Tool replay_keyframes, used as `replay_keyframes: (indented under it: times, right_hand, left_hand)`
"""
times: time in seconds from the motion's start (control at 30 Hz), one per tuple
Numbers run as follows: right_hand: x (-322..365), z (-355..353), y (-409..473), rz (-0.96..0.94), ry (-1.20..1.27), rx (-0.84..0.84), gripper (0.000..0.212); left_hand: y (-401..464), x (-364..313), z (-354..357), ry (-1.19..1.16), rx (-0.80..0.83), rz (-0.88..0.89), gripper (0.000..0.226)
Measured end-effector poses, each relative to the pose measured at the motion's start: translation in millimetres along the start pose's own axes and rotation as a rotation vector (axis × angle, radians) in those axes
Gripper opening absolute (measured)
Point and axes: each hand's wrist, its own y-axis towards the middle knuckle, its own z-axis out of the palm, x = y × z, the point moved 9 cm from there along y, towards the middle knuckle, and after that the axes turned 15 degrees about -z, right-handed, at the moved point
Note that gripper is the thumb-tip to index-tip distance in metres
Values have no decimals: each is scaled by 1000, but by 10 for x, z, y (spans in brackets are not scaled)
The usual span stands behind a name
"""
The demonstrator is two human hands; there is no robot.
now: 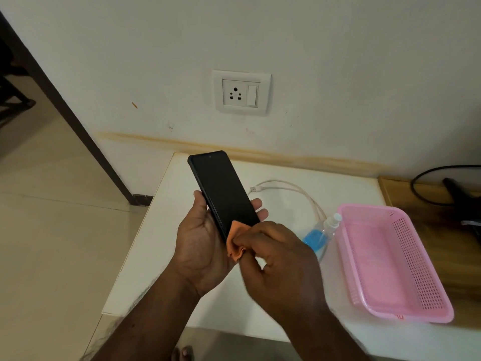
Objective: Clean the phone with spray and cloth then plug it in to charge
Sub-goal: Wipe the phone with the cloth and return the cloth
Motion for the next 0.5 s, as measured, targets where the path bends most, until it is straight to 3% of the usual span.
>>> replay_keyframes:
  times: [0.3, 0.5]
  right_hand:
    - [-310, -65, -26, 108, -24, 1, 27]
    - [-400, -97, -43, 153, -21, -37, 29]
  left_hand:
    - [-16, 26, 50, 114, 19, -30, 75]
    - [-8, 129, 53, 313, -78, -43, 62]
